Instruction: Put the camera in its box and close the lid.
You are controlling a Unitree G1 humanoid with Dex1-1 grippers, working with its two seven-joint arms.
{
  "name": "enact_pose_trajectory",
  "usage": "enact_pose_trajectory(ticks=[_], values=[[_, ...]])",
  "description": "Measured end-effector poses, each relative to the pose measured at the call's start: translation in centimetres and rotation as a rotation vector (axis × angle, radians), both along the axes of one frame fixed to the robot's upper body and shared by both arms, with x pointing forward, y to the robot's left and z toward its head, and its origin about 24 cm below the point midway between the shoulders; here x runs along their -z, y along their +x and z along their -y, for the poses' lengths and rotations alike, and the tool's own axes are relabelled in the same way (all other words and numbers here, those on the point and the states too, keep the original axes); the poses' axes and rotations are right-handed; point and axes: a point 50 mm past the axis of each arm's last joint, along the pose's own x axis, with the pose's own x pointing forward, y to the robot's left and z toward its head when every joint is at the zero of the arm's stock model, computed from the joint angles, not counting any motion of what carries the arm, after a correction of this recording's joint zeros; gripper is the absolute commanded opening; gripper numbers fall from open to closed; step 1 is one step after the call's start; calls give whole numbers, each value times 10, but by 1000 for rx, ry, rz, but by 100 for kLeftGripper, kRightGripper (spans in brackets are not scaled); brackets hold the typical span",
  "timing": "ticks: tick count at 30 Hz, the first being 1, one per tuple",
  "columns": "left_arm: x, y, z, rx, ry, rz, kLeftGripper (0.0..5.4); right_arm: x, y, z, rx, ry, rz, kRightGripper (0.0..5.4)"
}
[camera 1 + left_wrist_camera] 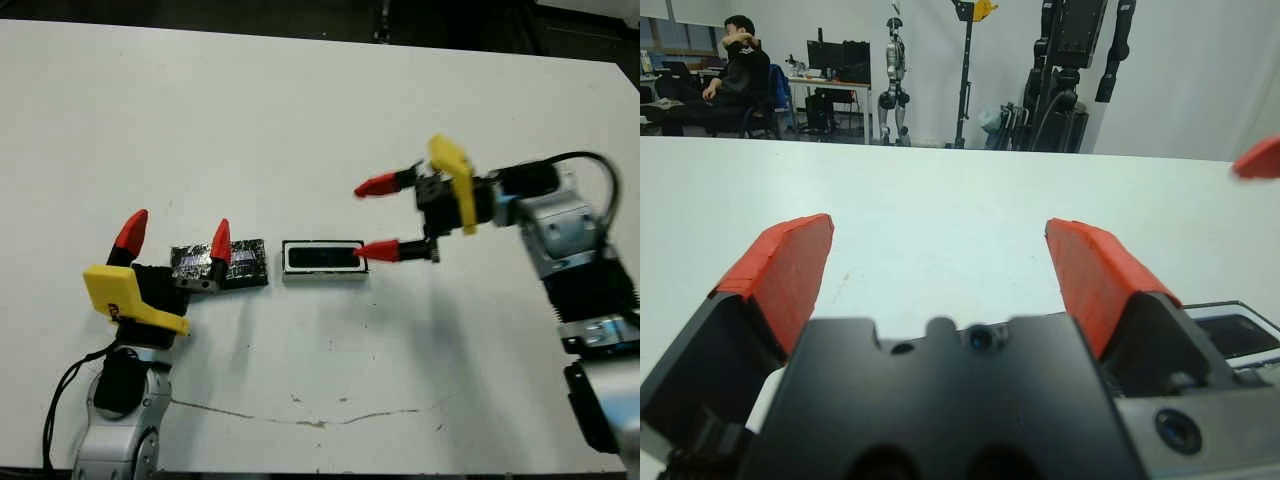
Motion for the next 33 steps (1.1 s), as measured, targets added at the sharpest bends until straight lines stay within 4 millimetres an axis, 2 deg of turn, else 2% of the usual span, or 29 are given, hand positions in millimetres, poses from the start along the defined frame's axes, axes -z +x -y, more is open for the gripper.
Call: enact_pose_trajectory(ticks=[4,7,13,17,21,28,33], values=[[-1,1,-1,-3,10,2,540,4,-20,17,259,124,73,538],[-2,1,-2,-3,13,5,540,16,-43,27,487,204,107,538],[-3,2,-4,11,30,9,540,46,-85,31,766,392,73,463],[-6,3,-7,40,49,24,540,64,-103,31,878,428,44,402],[-14,7,-14,68,100,62,540,75,-113,28,968,451,20,340],[-34,15,-28,164,229,81,540,78,-118,22,1008,480,22,229],[-60,28,-45,419,567,43,540,79,-119,19,1019,487,28,149]])
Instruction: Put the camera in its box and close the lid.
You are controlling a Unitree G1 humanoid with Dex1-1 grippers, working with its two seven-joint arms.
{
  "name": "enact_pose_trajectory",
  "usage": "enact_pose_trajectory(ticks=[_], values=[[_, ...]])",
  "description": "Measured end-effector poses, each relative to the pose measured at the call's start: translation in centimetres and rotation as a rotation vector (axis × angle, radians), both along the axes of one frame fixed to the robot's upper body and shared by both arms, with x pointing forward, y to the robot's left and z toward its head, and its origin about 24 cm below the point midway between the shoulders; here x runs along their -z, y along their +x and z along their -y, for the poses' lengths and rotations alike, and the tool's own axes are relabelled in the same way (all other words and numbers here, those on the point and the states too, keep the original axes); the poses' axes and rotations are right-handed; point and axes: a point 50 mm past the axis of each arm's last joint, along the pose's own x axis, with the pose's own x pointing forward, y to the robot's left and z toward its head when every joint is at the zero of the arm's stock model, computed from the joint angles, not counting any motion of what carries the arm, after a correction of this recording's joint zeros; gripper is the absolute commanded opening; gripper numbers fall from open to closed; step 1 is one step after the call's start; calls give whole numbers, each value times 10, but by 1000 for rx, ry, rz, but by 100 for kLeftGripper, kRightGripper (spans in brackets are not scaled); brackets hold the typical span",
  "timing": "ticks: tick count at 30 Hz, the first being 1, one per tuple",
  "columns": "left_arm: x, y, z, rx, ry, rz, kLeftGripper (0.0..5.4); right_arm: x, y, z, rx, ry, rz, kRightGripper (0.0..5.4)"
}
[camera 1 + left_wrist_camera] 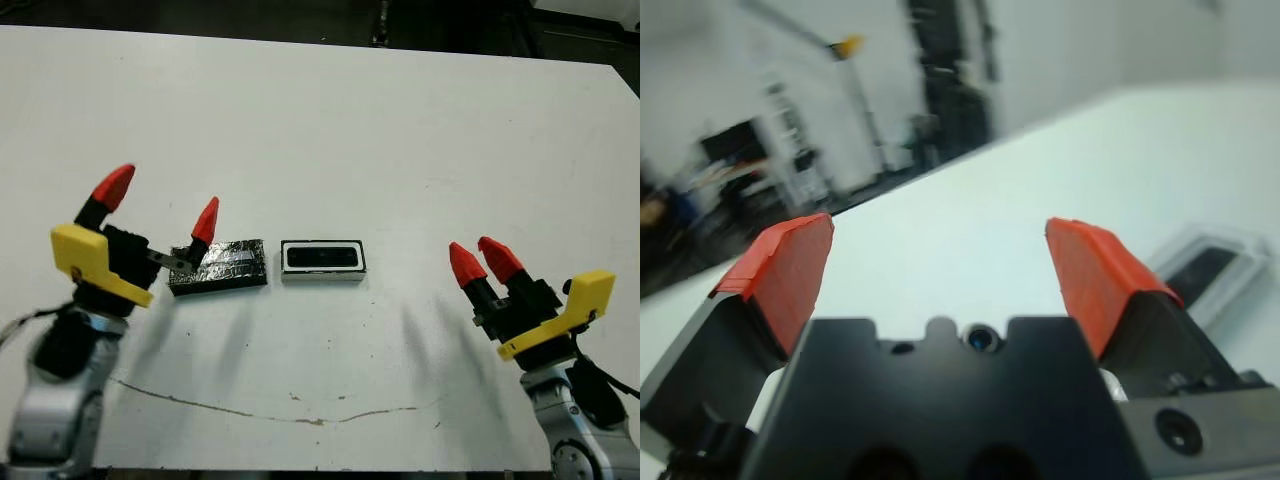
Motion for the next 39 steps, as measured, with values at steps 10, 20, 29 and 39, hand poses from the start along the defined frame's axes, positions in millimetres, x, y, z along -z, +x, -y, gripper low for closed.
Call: enact_pose_trajectory(ticks=[10,20,29,39], values=[[-26,42,-20,458,124,-234,540,0,0,1,15,18,8,3],[-17,54,-3,640,113,-415,540,2,1,5,35,15,39,3],[-7,60,11,607,155,-538,540,2,1,6,53,17,34,3],[1,59,18,532,353,-530,540,2,1,6,49,10,34,3]])
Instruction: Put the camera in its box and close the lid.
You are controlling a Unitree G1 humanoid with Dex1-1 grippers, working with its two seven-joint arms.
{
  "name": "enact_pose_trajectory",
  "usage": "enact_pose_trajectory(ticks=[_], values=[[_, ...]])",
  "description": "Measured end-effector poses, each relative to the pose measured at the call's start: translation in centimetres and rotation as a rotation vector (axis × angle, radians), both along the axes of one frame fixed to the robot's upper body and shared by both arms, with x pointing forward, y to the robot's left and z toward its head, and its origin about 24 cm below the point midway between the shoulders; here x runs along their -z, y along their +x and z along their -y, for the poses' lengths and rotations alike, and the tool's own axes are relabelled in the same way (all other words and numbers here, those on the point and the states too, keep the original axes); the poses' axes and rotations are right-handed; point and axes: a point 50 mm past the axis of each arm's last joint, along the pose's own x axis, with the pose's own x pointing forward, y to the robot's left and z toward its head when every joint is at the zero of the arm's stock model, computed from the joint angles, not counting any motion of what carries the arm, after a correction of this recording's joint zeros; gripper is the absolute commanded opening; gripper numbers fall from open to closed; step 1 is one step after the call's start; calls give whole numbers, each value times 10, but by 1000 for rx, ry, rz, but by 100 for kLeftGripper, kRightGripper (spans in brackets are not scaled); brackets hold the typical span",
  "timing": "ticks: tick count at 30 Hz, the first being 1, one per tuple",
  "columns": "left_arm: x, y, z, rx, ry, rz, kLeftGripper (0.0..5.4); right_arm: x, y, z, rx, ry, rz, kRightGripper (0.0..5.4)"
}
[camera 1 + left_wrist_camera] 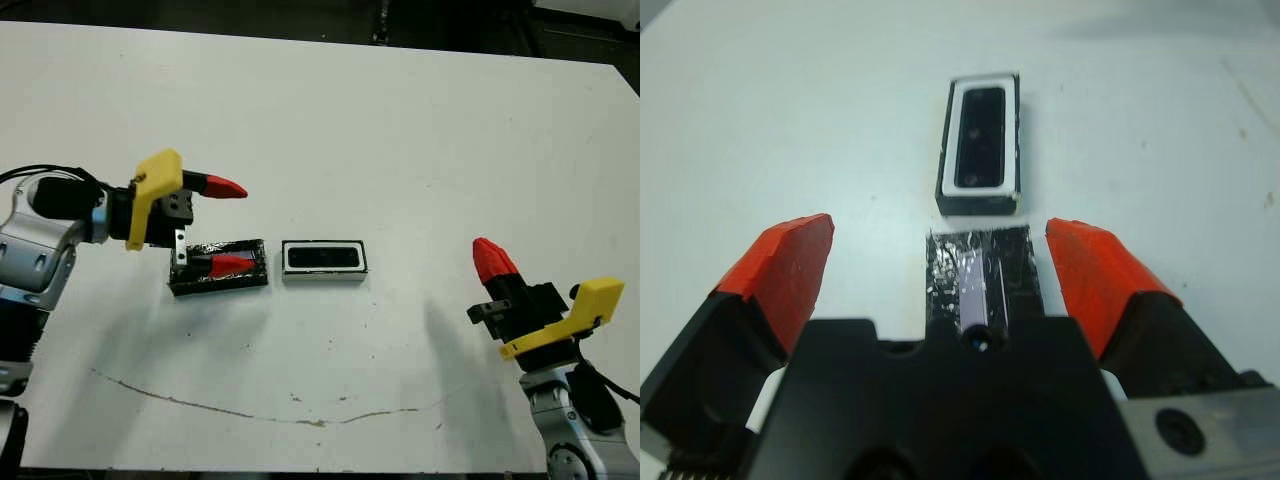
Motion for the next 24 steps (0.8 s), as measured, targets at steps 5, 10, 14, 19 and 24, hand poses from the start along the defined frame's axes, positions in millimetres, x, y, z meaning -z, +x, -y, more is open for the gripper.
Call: enact_pose_trajectory(ticks=[5,10,14,19,24], values=[[4,-1,-2,11,81,-13,540,0,0,0,-13,3,2,3],[6,-4,-1,68,142,-13,540,-1,0,0,-20,5,4,3],[7,-3,-4,62,172,-27,540,-1,0,0,-19,3,3,3],[10,-1,-9,37,214,-11,540,-1,0,0,-23,6,4,3],[16,0,-14,54,258,19,540,-1,0,0,-27,6,5,3]])
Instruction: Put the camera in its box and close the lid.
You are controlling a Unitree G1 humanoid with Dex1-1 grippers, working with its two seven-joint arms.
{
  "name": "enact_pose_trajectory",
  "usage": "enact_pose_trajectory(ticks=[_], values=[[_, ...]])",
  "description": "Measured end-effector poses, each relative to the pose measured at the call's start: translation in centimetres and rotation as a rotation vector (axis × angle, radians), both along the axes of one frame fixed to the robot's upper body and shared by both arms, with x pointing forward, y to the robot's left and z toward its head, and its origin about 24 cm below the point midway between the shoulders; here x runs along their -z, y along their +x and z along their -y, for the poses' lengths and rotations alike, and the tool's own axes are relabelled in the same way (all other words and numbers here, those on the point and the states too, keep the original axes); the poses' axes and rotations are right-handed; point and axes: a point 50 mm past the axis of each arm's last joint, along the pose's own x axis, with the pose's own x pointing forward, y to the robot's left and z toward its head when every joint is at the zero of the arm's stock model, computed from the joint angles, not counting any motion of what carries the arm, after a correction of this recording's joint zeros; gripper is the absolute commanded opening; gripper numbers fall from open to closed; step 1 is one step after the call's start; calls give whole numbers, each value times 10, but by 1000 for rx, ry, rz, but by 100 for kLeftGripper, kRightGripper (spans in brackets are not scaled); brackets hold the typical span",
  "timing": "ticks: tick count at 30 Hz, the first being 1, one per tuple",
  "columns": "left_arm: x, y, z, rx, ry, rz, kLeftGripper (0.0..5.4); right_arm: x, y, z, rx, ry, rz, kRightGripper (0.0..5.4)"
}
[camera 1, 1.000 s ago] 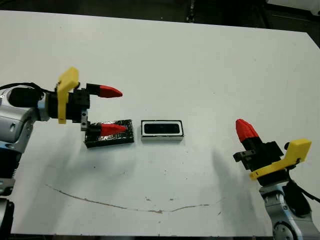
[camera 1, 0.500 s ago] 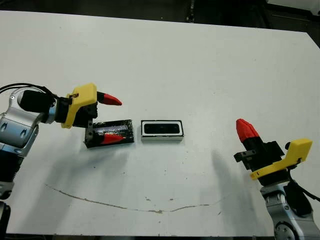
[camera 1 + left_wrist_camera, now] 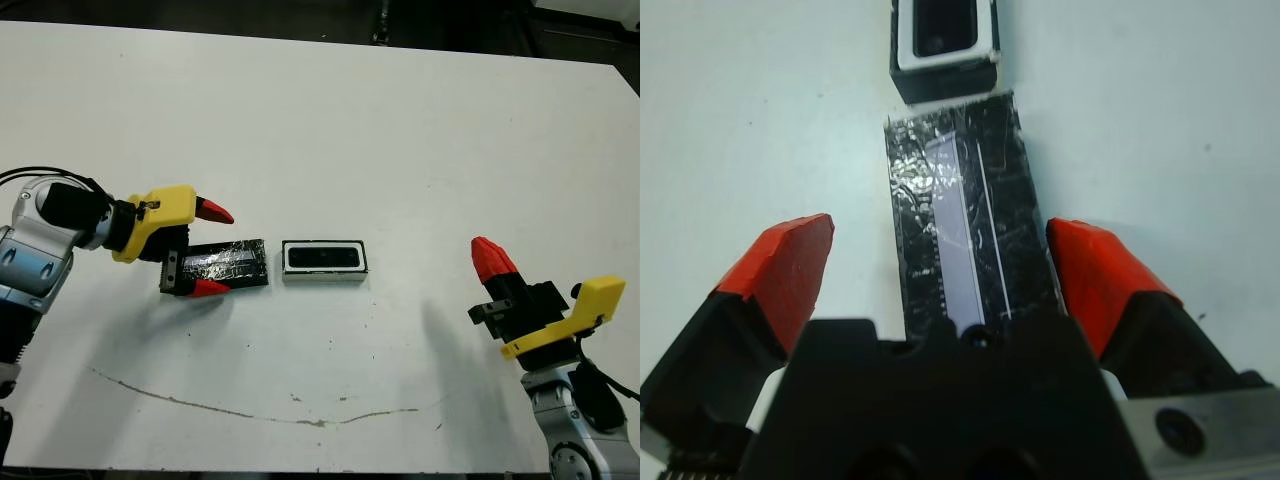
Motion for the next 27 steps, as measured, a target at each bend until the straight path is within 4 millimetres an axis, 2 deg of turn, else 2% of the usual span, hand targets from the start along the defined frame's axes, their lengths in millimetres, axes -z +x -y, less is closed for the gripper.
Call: enact_pose_trajectory(ticks=[13,18,27], values=[[1,3,-7,-37,53,-69,540,0,0,0,-3,5,1,3],[-4,3,-12,-73,124,-104,490,0,0,0,-3,4,1,0],[-2,2,-16,-60,129,-152,357,-1,0,1,2,-7,0,0]])
